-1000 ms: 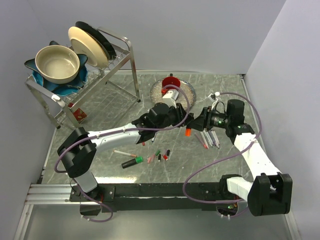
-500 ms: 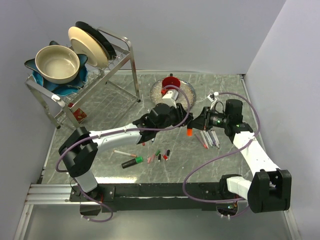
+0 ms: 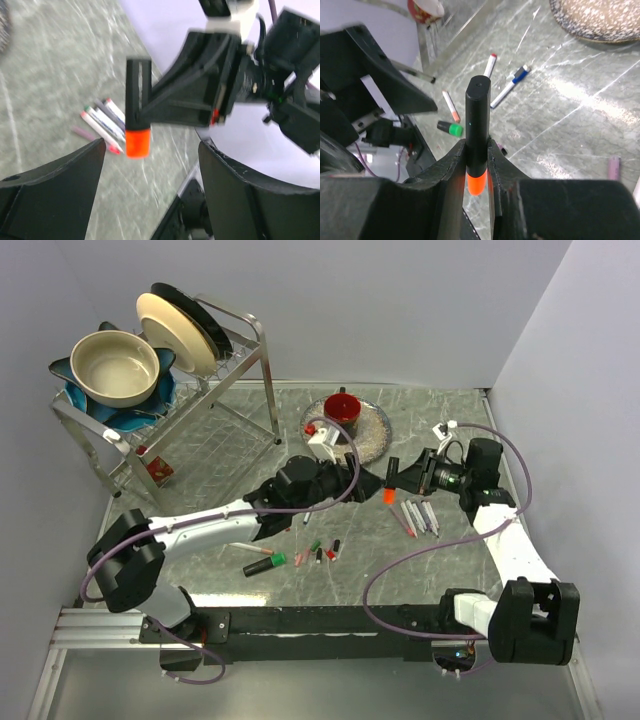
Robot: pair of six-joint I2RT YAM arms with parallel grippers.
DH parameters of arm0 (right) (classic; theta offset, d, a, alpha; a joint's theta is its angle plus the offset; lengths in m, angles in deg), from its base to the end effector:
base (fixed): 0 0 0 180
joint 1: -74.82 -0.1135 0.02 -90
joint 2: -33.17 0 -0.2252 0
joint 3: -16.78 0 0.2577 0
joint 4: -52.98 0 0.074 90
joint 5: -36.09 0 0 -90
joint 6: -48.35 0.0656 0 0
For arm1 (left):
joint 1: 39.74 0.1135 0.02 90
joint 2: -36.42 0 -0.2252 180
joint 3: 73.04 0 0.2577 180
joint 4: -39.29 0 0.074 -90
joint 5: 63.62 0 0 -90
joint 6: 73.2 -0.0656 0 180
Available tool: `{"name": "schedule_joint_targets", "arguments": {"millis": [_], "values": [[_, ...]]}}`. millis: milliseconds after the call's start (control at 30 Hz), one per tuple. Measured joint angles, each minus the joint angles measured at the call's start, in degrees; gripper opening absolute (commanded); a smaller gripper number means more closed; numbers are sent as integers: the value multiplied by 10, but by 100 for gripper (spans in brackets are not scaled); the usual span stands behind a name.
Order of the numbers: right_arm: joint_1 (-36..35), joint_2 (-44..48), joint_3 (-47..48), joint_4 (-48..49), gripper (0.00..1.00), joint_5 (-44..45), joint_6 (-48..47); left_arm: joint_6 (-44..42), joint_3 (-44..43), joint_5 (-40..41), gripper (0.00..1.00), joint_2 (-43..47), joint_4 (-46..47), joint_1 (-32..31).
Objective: Open the pen caps
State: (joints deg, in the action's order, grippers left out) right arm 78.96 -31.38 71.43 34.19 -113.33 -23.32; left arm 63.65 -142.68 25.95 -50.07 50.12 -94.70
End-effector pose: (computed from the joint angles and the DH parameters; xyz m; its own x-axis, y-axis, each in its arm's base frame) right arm 0.2746 0.0367 0.2210 -0.6799 0.2096 -0.7027 -0.5296 0.5225 0.6682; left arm 0.2245 -0.3210 0.2489 -0.6416 -0.3557 -0.6796 0.5189 0.4511 -0.7261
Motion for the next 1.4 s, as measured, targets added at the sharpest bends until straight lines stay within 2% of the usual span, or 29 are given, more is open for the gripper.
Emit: {"name": "schedule_joint_targets", "arguments": {"millis": [233,633,833,933,967,1067,1167,1267,1300,1400], "values": [[17,0,-14,29,0,-13,37,9,7,-62,81,-32,7,-11],[21,-2,-15,58,0,-40,61,11,-43,-66,79,-113,-19,-23],[21,-3,-24,64,0,-52,63,15,-69,-69,66,-131,-19,-23],[21,-3,-24,67,0,-53,63,19,-85,-68,54,-136,-19,-23],[21,-3,-24,67,0,-54,63,21,-88,-69,44,-137,-19,-22],[21,-3,-24,69,0,-57,64,23,-90,-68,26,-137,-24,-21],[22,-3,-24,69,0,-55,62,23,-91,-75,16,-142,-26,-17],[22,-3,-24,68,7,-55,60,23,-91,-79,14,-143,-25,-17],[22,-3,-24,68,17,-55,60,22,-91,-81,13,-143,-25,-16],[22,-3,-24,66,30,-56,59,19,-91,-89,12,-143,-26,-14]]}}
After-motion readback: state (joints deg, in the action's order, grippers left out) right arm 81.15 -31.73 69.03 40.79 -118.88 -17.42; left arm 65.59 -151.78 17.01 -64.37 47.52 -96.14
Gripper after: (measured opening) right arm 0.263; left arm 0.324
